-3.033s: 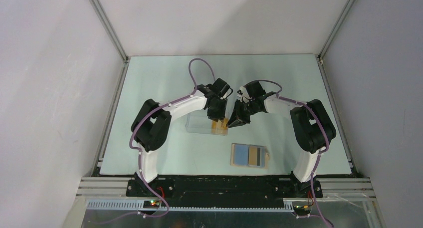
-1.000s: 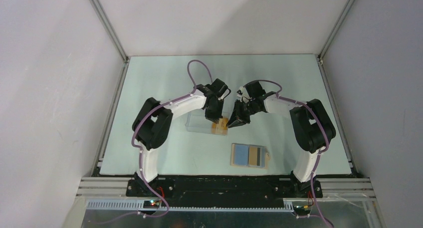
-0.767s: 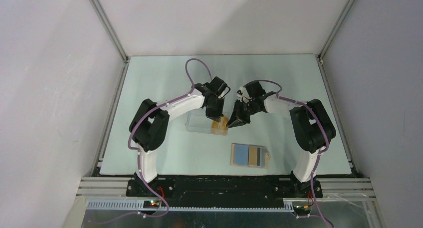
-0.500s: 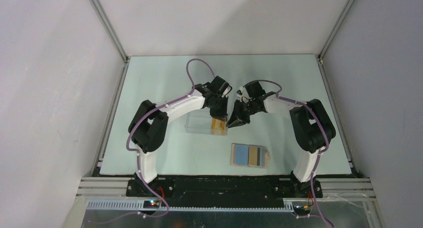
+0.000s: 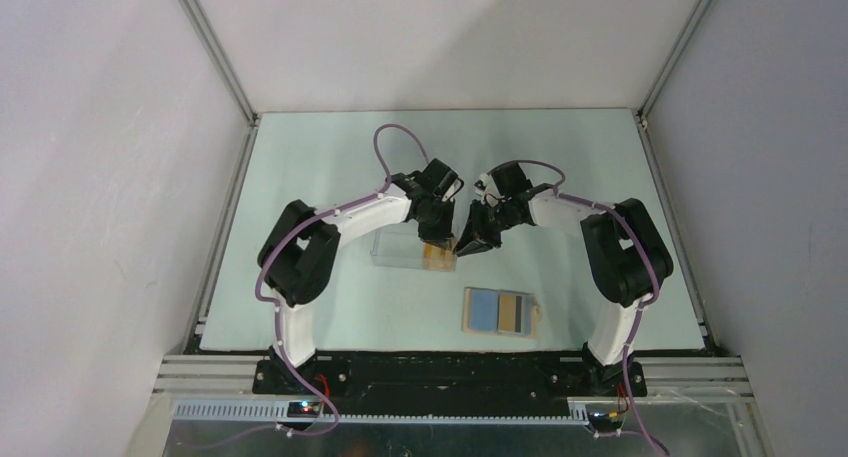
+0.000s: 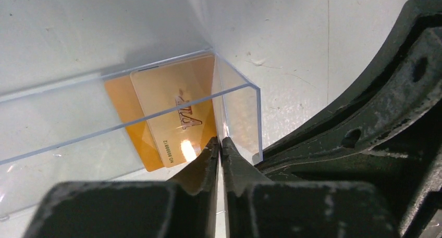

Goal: Put the credit cards into the card holder
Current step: Pick up the credit card from the storage box.

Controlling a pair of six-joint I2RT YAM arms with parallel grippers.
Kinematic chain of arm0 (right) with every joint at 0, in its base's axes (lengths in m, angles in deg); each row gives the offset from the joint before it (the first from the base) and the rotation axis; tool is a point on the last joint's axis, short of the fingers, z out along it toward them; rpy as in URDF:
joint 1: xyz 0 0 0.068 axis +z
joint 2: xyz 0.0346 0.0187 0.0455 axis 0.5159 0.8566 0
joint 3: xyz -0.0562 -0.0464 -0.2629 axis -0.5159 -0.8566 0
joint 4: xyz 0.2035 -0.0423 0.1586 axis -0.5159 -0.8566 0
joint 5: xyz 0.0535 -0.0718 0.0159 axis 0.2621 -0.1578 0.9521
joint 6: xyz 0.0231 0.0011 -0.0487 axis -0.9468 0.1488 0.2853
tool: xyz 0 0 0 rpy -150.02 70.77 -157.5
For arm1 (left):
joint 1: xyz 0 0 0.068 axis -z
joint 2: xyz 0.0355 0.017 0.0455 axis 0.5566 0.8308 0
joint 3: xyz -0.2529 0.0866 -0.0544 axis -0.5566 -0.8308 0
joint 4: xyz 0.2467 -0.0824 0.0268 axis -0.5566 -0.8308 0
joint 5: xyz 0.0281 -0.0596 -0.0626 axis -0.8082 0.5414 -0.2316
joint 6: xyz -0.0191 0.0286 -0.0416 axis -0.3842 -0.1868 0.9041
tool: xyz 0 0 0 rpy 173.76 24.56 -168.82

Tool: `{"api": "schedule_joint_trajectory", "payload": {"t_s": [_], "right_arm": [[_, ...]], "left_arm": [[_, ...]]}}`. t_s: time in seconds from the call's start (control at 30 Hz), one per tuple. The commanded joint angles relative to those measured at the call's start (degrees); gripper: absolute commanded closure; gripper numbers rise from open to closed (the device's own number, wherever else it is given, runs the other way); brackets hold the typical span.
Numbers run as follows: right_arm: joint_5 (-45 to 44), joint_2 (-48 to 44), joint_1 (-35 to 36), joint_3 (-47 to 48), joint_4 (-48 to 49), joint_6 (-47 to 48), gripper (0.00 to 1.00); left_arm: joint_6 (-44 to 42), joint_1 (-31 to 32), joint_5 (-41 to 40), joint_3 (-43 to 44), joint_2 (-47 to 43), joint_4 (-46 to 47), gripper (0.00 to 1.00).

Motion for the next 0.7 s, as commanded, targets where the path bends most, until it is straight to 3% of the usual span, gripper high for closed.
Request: {"api": "schedule_joint_trajectory", "payload": {"t_s": [0.0,0.17,0.43,0.67], "right_arm": [[-0.5,1.4,0.8,0.6,-1.2,1.6,0.87],[-0.5,-2.1,0.4,0.6,-2.1,1.8,0.84],[-1.3,-15.8,-2.3,0.6,-5.2,2.4,0.55],[5.6,-28.0,-7.4,-3.5,-2.5,0.2,0.46]], "left_arm": [[0.0,0.0,-0.2,0.2,0.1,1.0,0.98],[0.1,-0.1,-2.3,-0.8,-3.8,1.0,1.0],[1.1,-0.5,-5.8,-4.6,-20.6,1.0,1.0],[3.9,-0.7,-0.8,-9.2,-34.3,4.2,1.0]]}}
